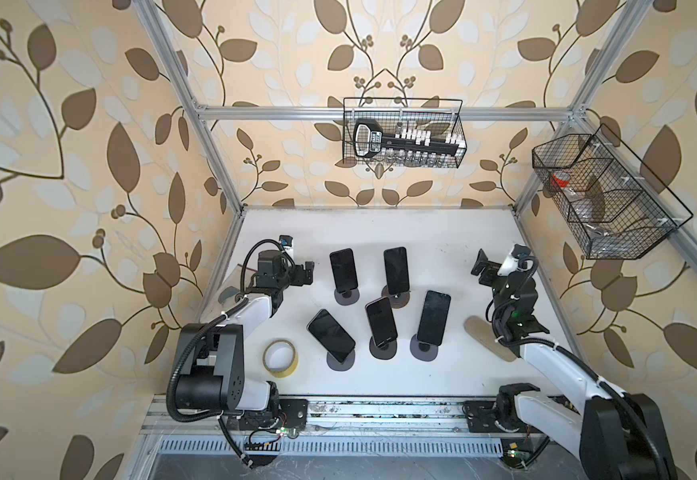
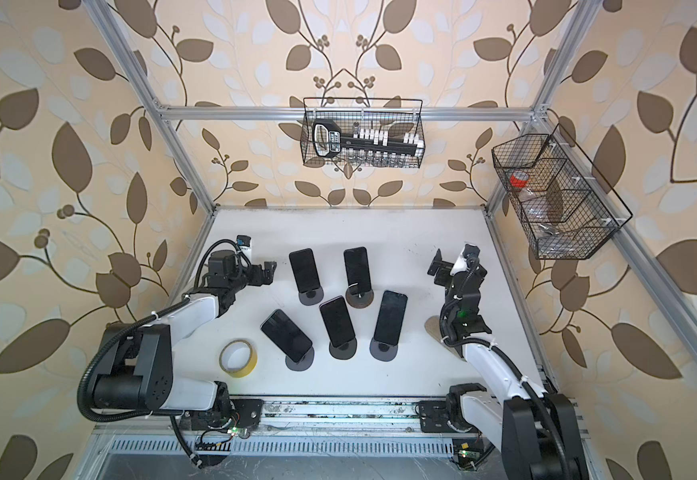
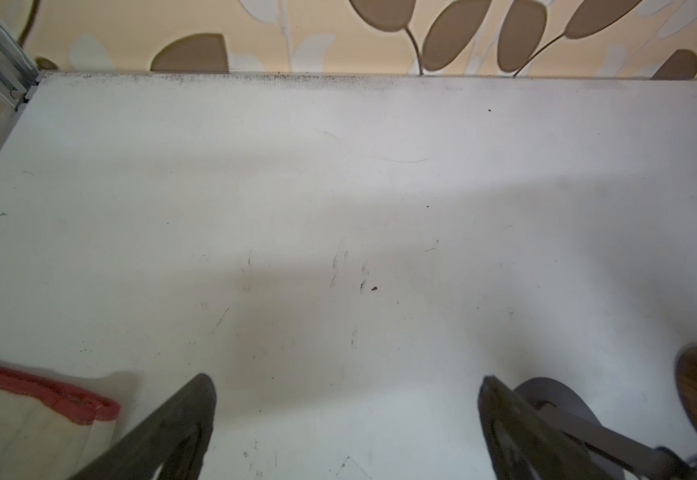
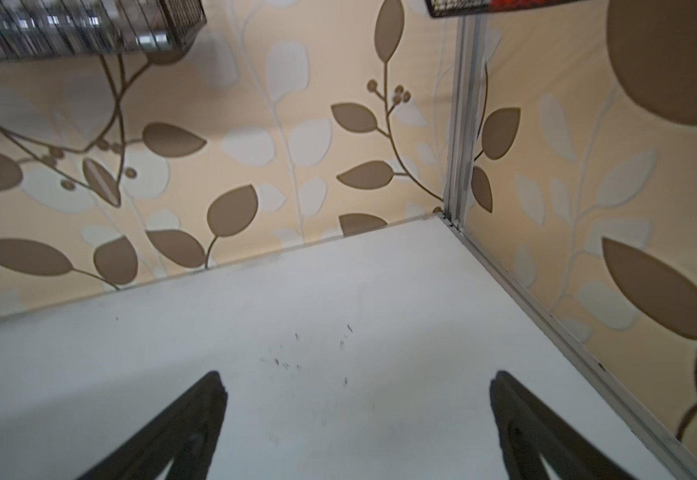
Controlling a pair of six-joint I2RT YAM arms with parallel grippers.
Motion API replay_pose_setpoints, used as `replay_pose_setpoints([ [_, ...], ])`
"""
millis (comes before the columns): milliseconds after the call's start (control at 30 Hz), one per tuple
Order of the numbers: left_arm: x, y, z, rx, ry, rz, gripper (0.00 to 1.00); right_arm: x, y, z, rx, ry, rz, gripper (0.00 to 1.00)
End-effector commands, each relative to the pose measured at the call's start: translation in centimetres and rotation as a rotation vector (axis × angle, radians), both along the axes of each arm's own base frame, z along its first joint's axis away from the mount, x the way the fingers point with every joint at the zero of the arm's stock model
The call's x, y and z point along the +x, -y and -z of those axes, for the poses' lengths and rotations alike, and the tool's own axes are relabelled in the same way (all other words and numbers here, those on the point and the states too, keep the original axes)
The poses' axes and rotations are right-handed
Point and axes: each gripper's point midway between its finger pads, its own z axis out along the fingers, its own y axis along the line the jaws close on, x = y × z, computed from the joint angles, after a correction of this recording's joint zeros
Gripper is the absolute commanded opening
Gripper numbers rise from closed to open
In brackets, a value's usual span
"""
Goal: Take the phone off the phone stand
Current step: 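Raise the right gripper and swing it toward the phones on stands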
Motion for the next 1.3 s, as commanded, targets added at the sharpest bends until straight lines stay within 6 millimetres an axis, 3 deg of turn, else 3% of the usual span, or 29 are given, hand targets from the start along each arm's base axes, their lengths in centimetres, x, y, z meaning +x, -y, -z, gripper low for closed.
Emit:
replay_pose_setpoints([
  [0, -2.0, 0.7, -0.6, 0.020, -0.092, 0.074, 0.99, -2.1, 1.9, 2.3, 0.164, -0.071, 0.130, 1.00],
  [167, -4.2, 1.7, -2.9, 0.047, -0.135, 0.207, 0.99, -2.9, 1.3, 0.7, 0.295, -0.060, 0.017, 1.00],
  [333, -5.0, -0.2, -3.2, -0.013, -0.172, 0.175, 0.99, -3.0, -1.3, 0.3, 0.258, -0.157, -0.066, 1.00],
  [467, -5.2, -1.9, -3.8, -0.031, -0.182, 0.136, 0.99, -2.7, -4.7, -0.2, 0.260, -0.237, -0.177, 1.00],
  [633, -4.7, -3.6, -2.0, -0.023, -0.176, 0.068, 0.99, -3.3, -9.8, -0.7, 0.188, -0.347, -0.282, 1.00],
  [767, -4.3, -5.1, -0.7, 0.020, -0.164, 0.010, 0.99, -4.9, -11.7, -0.8, 0.161, -0.399, -0.296, 1.00],
  [900, -4.0, -5.8, -0.2, 0.046, -0.137, -0.017, 0.99, -6.6, -11.6, -0.2, 0.099, -0.474, -0.235, 1.00],
  [1100, -4.0, -6.0, 0.8, 0.045, -0.134, -0.034, 0.99, -7.9, -9.6, -0.9, -0.034, -0.493, -0.140, 1.00],
  [1167, -3.9, -6.2, 0.9, 0.036, -0.141, -0.043, 0.99, -8.2, -9.4, -1.3, 0.058, -0.460, -0.158, 1.00],
  [1267, -4.0, -6.3, 0.8, 0.036, -0.141, -0.052, 0.99, -7.7, -9.7, -0.3, 0.210, -0.514, -0.250, 1.00],
])
